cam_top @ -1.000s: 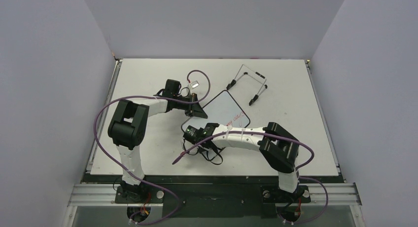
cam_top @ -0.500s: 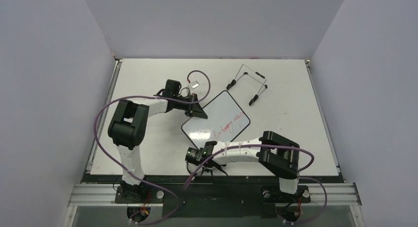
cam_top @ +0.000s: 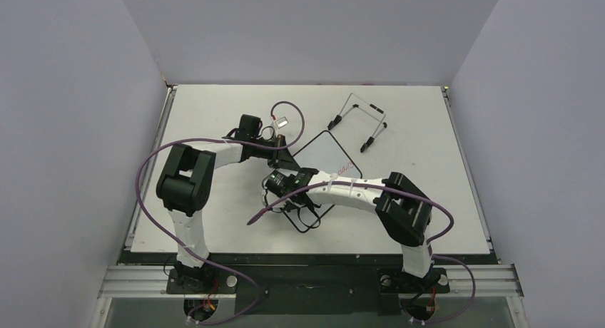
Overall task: Erase the whiteboard
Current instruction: Erase the whiteboard at the center of the board.
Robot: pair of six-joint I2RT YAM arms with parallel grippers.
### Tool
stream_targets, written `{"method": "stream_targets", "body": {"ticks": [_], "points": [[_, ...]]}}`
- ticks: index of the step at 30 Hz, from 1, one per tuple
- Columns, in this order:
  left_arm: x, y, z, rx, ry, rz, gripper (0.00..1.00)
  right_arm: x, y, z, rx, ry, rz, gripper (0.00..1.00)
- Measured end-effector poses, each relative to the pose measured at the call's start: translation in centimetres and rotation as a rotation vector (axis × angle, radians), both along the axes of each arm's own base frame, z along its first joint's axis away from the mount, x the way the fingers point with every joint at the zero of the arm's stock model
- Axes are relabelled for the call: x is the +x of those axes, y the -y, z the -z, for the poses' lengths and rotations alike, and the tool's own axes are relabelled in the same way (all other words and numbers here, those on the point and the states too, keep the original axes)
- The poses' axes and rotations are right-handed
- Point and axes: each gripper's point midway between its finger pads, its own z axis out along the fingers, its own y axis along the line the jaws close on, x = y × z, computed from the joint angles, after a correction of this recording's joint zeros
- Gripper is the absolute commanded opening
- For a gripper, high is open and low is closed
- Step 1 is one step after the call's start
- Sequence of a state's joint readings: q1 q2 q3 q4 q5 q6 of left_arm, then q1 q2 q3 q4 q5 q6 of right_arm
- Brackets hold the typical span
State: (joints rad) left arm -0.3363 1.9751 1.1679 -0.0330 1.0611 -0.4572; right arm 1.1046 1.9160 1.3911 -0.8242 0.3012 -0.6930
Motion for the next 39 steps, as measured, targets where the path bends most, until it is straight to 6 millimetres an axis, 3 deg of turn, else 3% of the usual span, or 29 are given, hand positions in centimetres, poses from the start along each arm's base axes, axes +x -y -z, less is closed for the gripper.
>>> {"method": "stream_targets", "body": {"ticks": [2, 7, 15, 20, 29, 35, 39], "points": [[0.0, 0.0, 0.0, 0.001, 0.000, -0.001, 0.00, 0.8, 0.2, -0.1, 0.010, 0.009, 0.023, 0.00], [0.0, 0.0, 0.1, 0.003, 0.000, -0.001, 0.00, 0.3, 0.4, 0.4, -0.024, 0.029, -0.020, 0.00], [-0.1, 0.0, 0.1, 0.002, -0.003, 0.001, 0.00, -4.0, 2.9, 2.8, -0.200, -0.001, -0.159, 0.00], [0.0, 0.0, 0.1, 0.002, -0.002, 0.001, 0.00, -3.4, 2.9, 2.5, -0.166, -0.049, -0.114, 0.00], [0.0, 0.0, 0.1, 0.002, 0.000, 0.000, 0.00, 1.2, 2.7, 0.7, -0.035, -0.024, 0.054, 0.00], [0.0, 0.0, 0.1, 0.004, -0.004, 0.000, 0.00, 0.7, 2.8, 1.1, -0.058, -0.004, 0.020, 0.00], [-0.1, 0.0, 0.1, 0.004, -0.005, 0.001, 0.00, -2.2, 2.7, 2.1, -0.129, -0.014, -0.086, 0.00]]}}
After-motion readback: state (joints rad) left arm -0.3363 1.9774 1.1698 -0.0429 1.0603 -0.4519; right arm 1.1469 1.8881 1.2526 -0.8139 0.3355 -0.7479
